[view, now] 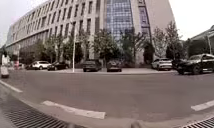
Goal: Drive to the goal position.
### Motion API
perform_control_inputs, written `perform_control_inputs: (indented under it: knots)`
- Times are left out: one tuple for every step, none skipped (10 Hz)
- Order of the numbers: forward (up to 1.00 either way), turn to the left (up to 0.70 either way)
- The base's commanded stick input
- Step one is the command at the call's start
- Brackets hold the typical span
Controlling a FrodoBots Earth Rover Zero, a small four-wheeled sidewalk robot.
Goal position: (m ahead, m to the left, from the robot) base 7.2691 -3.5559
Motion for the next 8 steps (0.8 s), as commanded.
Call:
perform_control_inputs:
  knots:
    - [0.45, 0.27]
    - [0.45, 0.27]
    - [0.45, 0.27]
    - [0.45, 0.27]
    - [0.45, 0.27]
    - [0.45, 0.27]
    - [0.45, 0.27]
    - [0.45, 0.27]
